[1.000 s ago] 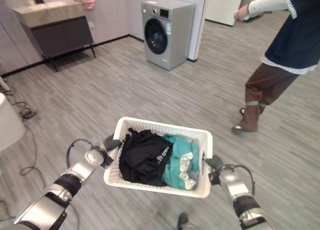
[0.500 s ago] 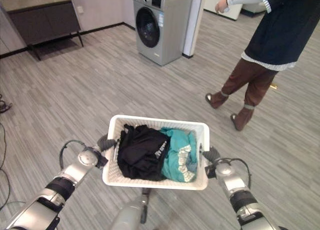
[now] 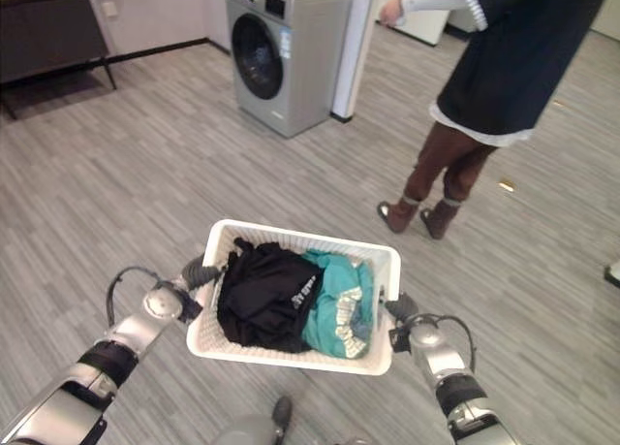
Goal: Grab the laundry basket,head to the washer,open it,put in the laundry and shut it.
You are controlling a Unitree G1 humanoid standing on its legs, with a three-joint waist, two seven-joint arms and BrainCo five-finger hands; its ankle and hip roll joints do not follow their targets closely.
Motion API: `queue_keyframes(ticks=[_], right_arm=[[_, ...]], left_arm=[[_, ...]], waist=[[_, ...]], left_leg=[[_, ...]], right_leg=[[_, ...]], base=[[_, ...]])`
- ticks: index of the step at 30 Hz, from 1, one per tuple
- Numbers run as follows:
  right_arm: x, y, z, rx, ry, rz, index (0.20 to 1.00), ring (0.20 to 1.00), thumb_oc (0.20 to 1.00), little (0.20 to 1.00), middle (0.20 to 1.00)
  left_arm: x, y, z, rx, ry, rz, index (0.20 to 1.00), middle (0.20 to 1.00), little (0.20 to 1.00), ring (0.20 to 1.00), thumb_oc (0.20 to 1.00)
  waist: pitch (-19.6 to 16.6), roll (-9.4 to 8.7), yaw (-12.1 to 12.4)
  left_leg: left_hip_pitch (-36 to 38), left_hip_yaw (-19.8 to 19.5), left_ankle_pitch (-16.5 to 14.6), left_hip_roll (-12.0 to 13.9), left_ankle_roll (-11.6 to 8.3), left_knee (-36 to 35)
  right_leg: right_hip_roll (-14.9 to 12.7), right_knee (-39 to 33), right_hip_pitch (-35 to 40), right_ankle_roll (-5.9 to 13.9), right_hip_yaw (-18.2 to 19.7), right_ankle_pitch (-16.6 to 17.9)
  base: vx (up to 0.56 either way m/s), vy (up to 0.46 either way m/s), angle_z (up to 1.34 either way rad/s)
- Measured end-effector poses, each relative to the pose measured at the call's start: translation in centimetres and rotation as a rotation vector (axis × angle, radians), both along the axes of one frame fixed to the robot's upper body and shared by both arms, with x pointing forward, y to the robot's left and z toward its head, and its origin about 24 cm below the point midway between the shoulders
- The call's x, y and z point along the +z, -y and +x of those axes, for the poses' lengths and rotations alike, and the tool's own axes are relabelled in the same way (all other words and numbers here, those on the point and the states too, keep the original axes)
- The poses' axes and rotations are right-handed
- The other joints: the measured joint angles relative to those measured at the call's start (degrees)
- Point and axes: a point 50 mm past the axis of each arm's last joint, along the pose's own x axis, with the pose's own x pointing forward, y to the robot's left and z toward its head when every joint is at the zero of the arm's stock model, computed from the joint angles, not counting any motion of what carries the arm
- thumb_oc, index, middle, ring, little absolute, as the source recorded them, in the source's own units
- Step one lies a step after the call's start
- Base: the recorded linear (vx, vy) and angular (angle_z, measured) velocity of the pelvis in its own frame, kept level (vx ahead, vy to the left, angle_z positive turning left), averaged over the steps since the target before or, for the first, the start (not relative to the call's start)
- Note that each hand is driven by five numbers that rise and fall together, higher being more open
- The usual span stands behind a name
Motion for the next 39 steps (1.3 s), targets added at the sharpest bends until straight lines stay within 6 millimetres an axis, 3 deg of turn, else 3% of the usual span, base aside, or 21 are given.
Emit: queue_keyframes(ticks=[1, 2, 5, 6, 7, 12, 14, 15, 17, 18, 19, 21, 24, 27, 29, 36, 39], right_arm=[[0.0, 0.1, 0.0, -0.002, 0.0, -0.004, 0.2, 0.2, 0.2, 0.2, 0.2], [-0.1, 0.1, -0.1, -0.001, -0.002, -0.002, 0.2, 0.2, 0.2, 0.2, 0.2], [-0.6, -0.2, -0.7, 0.005, -0.015, 0.01, 0.2, 0.2, 0.2, 0.2, 0.2], [-0.7, -0.2, -0.8, 0.004, -0.018, 0.012, 0.2, 0.2, 0.2, 0.2, 0.2], [-0.6, 0.0, -0.8, -0.004, -0.017, 0.01, 0.2, 0.2, 0.2, 0.2, 0.2], [-0.8, 1.0, -1.4, -0.014, -0.028, -0.015, 0.2, 0.2, 0.2, 0.2, 0.2], [-0.8, 1.2, -1.5, -0.017, -0.029, -0.007, 0.2, 0.2, 0.2, 0.2, 0.2], [-1.6, 1.4, -2.1, -0.032, -0.055, -0.009, 0.2, 0.2, 0.2, 0.2, 0.2], [-3.5, 0.1, -3.4, -0.067, -0.063, 0.048, 0.2, 0.2, 0.2, 0.2, 0.2], [-4.2, 0.1, -4.0, -0.087, -0.074, 0.048, 0.2, 0.2, 0.2, 0.2, 0.2], [-6.1, 0.9, -6.6, -0.107, -0.157, 0.011, 0.2, 0.2, 0.2, 0.2, 0.2], [-7.7, 1.4, -8.8, -0.111, -0.258, -0.021, 0.2, 0.2, 0.2, 0.2, 0.2], [-8.8, 2.0, -10.6, -0.15, -0.339, -0.017, 0.2, 0.2, 0.2, 0.2, 0.2], [-7.1, 2.5, -9.0, -0.137, -0.229, -0.018, 0.2, 0.2, 0.2, 0.2, 0.2], [-6.3, 2.9, -8.4, -0.125, -0.188, -0.029, 0.2, 0.2, 0.2, 0.2, 0.2], [-3.3, 3.8, -6.5, -0.065, -0.057, -0.092, 0.2, 0.2, 0.2, 0.2, 0.2], [-2.3, 4.2, -5.9, -0.051, -0.017, -0.108, 0.2, 0.2, 0.2, 0.2, 0.2]], left_arm=[[-0.2, 0.1, 0.0, 0.002, -0.009, -0.004, 0.2, 0.2, 0.2, 0.2, 0.2], [-0.3, 0.0, -0.1, 0.006, -0.011, -0.001, 0.2, 0.2, 0.2, 0.2, 0.2], [-0.6, -0.2, -0.3, 0.012, -0.021, 0.003, 0.2, 0.2, 0.2, 0.2, 0.2], [-0.5, -0.2, -0.3, 0.01, -0.019, 0.005, 0.2, 0.2, 0.2, 0.2, 0.2], [-0.9, 0.0, -0.4, 0.01, -0.026, -0.004, 0.2, 0.2, 0.2, 0.2, 0.2], [-1.7, 0.8, -1.0, -0.011, -0.037, -0.025, 0.2, 0.2, 0.2, 0.2, 0.2], [-1.6, 1.0, -1.0, -0.019, -0.033, -0.028, 0.2, 0.2, 0.2, 0.2, 0.2], [-2.4, 1.3, -1.5, -0.013, -0.052, -0.052, 0.2, 0.2, 0.2, 0.2, 0.2], [-5.3, 0.3, -5.3, 0.17, -0.028, -0.272, 0.2, 0.2, 0.2, 0.2, 0.2], [-6.9, 1.0, -6.9, 0.234, -0.048, -0.343, 0.2, 0.2, 0.2, 0.2, 0.2], [-10.8, 1.9, -11.4, 0.309, -0.194, -0.384, 0.2, 0.2, 0.2, 0.2, 0.2], [-13.2, 2.4, -14.5, 0.36, -0.315, -0.39, 0.2, 0.2, 0.2, 0.2, 0.2], [-13.2, 3.4, -14.1, 0.342, -0.315, -0.407, 0.2, 0.2, 0.2, 0.2, 0.2], [-12.7, 3.7, -13.6, 0.334, -0.287, -0.423, 0.2, 0.2, 0.2, 0.2, 0.2], [-12.4, 3.9, -13.3, 0.327, -0.27, -0.434, 0.2, 0.2, 0.2, 0.2, 0.2], [-11.5, 4.4, -12.6, 0.305, -0.229, -0.459, 0.2, 0.2, 0.2, 0.2, 0.2], [-10.9, 4.7, -11.9, 0.288, -0.198, -0.468, 0.2, 0.2, 0.2, 0.2, 0.2]], waist=[[-0.21, 1.0, -0.09], [-0.02, 1.54, -0.04], [-0.49, 0.78, 0.89], [-1.46, -0.78, 1.64], [-2.16, -0.6, 1.7], [-3.07, -1.25, -0.47], [-3.53, -1.66, -0.22], [-3.46, -1.55, -0.81], [-9.66, -1.96, -3.68], [-10.26, -1.64, -4.69], [-10.24, -0.77, -6.26], [-9.91, -0.8, -7.39], [-6.43, 0.58, -8.58], [-4.25, 2.9, -9.15], [-3.47, 3.57, -9.11], [-1.59, 2.48, -8.73], [-0.77, 2.27, -8.82]], left_leg=[[0.01, -0.8, -0.7, 0.05, 0.2, 1.02], [1.07, -1.3, -1.84, -0.2, -1.09, 1.51], [3.62, -1.43, -3.12, -0.38, -2.87, 1.1], [4.05, -1.53, -4.21, -1.06, -4.11, 1.0], [4.04, -1.56, -4.75, -0.45, -4.96, 1.29], [3.6, -2.9, -5.68, 1.82, -6.88, 1.12], [2.76, -3.74, -5.62, 2.93, -7.83, 1.21], [2.39, -3.03, -5.58, 3.25, -7.93, 1.17], [-3.27, 5.35, -5.94, 5.19, -8.4, 1.24], [-3.73, 7.76, -5.89, 5.58, -8.35, 0.87], [-3.81, 8.99, -5.01, 5.28, -8.35, -0.08], [-4.22, 8.82, -3.6, 4.88, -8.62, -1.06], [-4.25, 7.91, -1.41, 5.14, -9.02, -2.56], [-3.34, 7.64, -1.27, 6.2, -10.3, -3.53], [-3.36, 8.42, -1.46, 7.07, -10.12, -3.49], [-3.8, 9.31, -0.44, 9.72, -10.76, -3.16], [-4.41, 8.23, 0.24, 9.73, -11.01, -2.85]], right_leg=[[-0.83, -5.99, 0.77, -0.42, -1.31, 2.2], [-2.2, -7.83, 0.54, 1.22, -0.11, 5.67], [-2.25, -10.23, 3.28, 1.12, 0.07, 9.25], [-1.42, -14.1, 6.83, 0.51, -0.8, 12.58], [0.2, -19.97, 9.92, -1.48, -1.22, 14.29], [3.13, -23.93, 11.83, -2.7, -2.48, 14.74], [4.21, -24.59, 11.76, -3.74, -3.62, 14.79], [4.04, -24.55, 11.53, -3.87, -3.44, 14.7], [3.78, -23.58, 5.68, -4.31, -2.54, 14.39], [3.45, -23.71, 5.12, -4.24, -2.58, 14.46], [3.06, -24.38, 4.82, -3.64, -2.39, 14.83], [3.02, -26.0, 4.85, -3.23, -2.81, 15.21], [3.5, -26.33, 4.99, -3.52, -4.92, 15.73], [4.42, -26.67, 6.14, -3.42, -5.26, 15.11], [5.02, -26.44, 6.29, -3.65, -5.44, 15.01], [7.29, -26.33, 6.81, -4.88, -6.35, 14.22], [7.42, -26.33, 6.68, -5.19, -7.3, 14.02]], base=[[0.17, -0.124, 0.44], [0.13, -0.098, 0.46], [0.11, -0.076, 0.22], [0.11, -0.076, -0.05], [0.1, -0.069, -0.04], [0.05, -0.035, 0.06], [0.01, -0.01, -0.02], [0.0, -0.099, -0.02], [-0.01, -0.19, -0.06], [-0.04, -0.245, -0.03], [-0.05, -0.217, 0.04], [-0.04, -0.114, 0.16], [-0.03, -0.07, 0.34], [-0.01, -0.045, 0.06], [0.01, -0.028, 0.1], [-0.02, -0.017, 0.11], [-0.05, -0.015, 0.2]])
